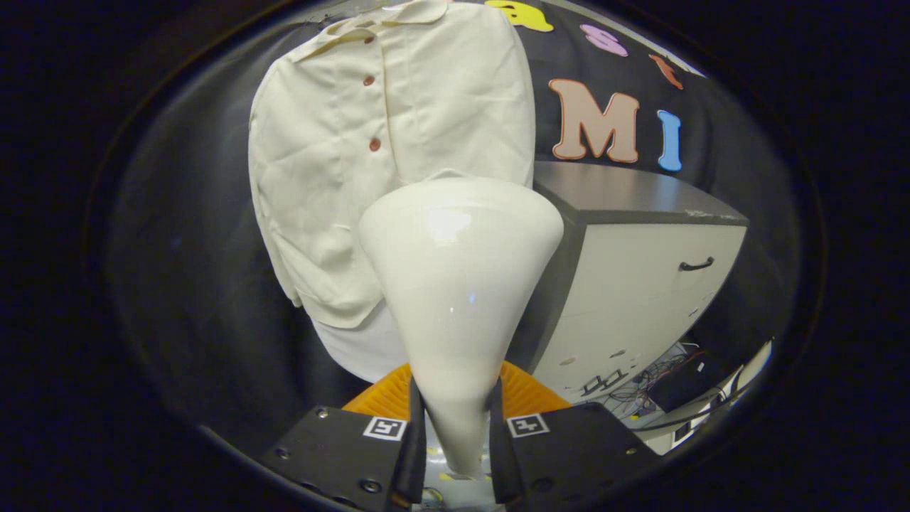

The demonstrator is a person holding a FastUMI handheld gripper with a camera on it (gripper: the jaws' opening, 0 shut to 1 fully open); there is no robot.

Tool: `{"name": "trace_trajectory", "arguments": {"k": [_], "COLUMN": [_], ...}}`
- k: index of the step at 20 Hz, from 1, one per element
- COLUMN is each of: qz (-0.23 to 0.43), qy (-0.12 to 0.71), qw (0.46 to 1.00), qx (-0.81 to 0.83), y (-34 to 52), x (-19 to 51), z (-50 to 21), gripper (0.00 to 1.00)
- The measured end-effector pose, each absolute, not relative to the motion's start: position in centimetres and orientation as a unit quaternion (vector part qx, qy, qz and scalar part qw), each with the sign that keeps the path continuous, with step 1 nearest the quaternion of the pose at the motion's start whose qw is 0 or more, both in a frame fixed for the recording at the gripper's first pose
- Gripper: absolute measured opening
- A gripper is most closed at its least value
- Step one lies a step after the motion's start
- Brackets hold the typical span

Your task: Iron the clothes twice with a garment steamer, once on the left side and once on the right side.

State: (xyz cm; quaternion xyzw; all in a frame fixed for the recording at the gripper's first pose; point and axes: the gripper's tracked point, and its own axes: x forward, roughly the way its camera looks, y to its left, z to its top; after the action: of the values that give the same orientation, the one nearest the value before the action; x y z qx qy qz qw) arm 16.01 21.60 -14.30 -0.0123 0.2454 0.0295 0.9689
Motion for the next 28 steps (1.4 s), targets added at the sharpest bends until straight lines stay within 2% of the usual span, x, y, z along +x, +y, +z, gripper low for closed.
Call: {"name": "trace_trajectory", "arguments": {"k": [15,21,28], "qz": [0.049,0.059,0.069], "qy": [0.091,0.049,0.028], "qw": [0.995,0.997,0.997], "qx": [0.015,0.022,0.036], "y": [18.5,15.9,12.6], "x": [5.3,2.5,2.8], "z": [2.0,4.8,5.9], "gripper": [0.37,0.36,0.36]}}
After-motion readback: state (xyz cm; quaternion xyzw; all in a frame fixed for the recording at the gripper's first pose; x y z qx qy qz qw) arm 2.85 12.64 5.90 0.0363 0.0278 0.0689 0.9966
